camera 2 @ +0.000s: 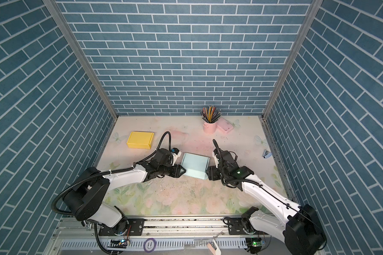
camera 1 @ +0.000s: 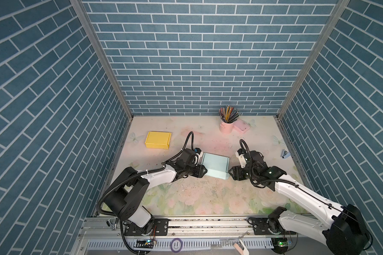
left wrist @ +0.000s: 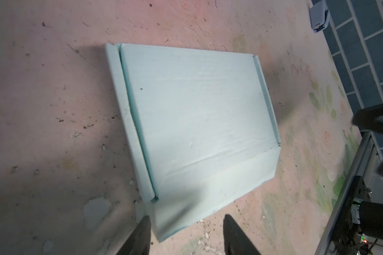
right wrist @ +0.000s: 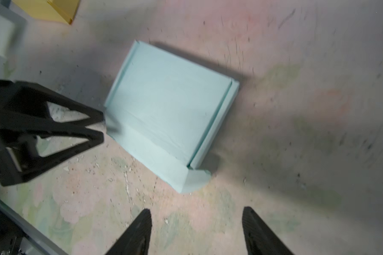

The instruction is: Fold the paper box

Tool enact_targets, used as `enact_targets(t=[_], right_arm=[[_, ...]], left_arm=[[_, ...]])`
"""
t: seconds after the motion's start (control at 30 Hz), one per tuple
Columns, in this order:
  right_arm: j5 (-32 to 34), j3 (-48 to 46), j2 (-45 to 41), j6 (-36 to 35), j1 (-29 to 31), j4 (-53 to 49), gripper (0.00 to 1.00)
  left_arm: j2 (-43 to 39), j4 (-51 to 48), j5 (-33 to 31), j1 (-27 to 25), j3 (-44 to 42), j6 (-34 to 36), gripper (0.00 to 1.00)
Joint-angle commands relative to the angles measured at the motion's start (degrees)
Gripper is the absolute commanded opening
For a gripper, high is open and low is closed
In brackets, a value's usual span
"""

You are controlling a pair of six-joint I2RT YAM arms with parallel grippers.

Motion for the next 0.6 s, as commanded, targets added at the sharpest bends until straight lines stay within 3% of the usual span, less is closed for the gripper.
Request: enact_targets(t=[0.0,0.13,0.57], right_arm=[[-3.8,-1.1,-2.4,5.8,0.7,0.6,0.68],[-6.0,-2.3,0.3,6.7,2.0,4.6,0.69],[-4.1,-2.0,13.6,7.6,7.2,14.8,0.69]], left_arm=[[-2.6,-2.9,-1.4,0.2,-0.3,0.7,0.58],[-0.6,-2.5,-0.4,0.2,0.3,0.7,0.59],[5.6,3.4,2.3,0.1,0.6,-0.5,0.62]])
